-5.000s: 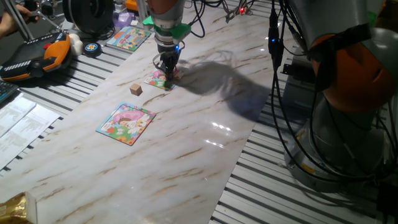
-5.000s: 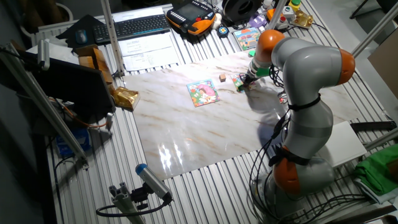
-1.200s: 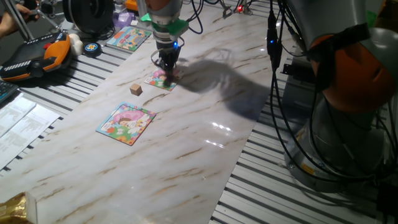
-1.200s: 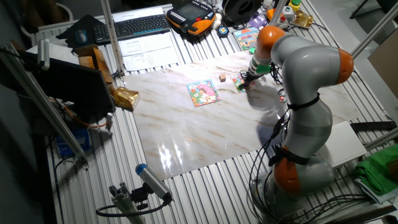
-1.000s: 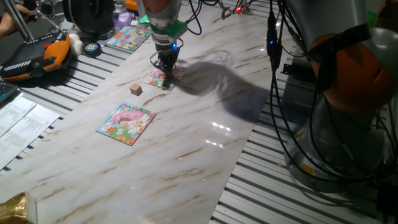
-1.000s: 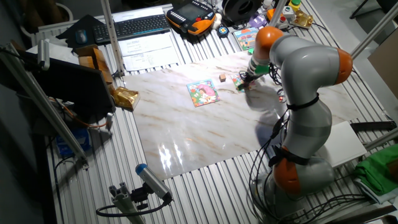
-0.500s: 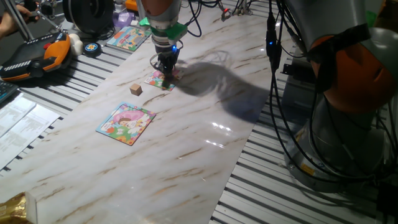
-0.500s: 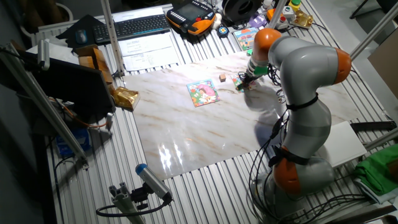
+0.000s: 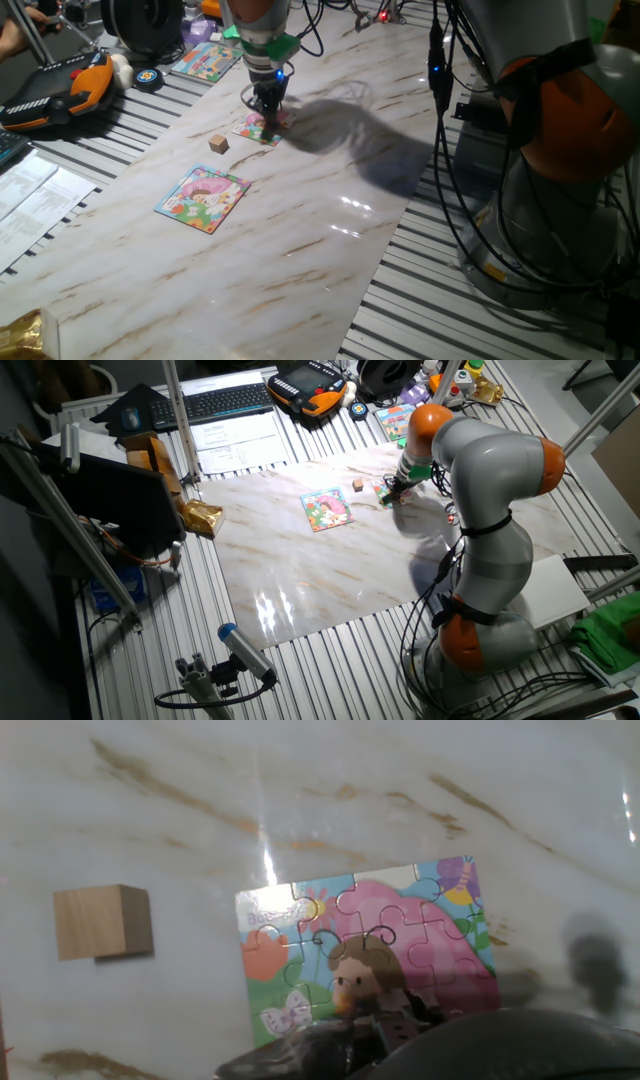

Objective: Assemble one piece of a puzzle

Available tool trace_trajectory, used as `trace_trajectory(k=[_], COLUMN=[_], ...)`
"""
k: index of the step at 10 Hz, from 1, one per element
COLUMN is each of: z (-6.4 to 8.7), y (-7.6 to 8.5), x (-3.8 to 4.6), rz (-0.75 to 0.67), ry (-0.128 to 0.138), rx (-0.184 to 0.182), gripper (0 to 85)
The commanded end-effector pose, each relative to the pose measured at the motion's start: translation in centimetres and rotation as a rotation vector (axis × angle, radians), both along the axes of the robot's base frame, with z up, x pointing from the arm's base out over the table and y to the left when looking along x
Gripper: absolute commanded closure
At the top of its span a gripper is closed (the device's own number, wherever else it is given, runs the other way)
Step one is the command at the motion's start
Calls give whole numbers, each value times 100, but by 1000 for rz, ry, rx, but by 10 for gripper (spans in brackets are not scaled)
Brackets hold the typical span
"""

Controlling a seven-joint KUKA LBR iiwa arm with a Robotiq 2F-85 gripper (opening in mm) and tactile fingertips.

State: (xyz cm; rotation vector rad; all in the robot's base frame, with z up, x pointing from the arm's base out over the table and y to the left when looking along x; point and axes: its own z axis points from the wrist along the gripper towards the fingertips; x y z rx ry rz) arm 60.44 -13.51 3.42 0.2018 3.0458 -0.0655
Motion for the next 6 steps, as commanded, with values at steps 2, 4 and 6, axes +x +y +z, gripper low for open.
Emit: trace_trajectory(k=[2, 4, 6], z=[120, 319, 560], y=[-19, -67, -107], x=[-15, -37, -43], rz=[-11, -33, -54], ry=[1, -10, -21], rx=[-2, 18, 28], gripper=[843, 843, 843])
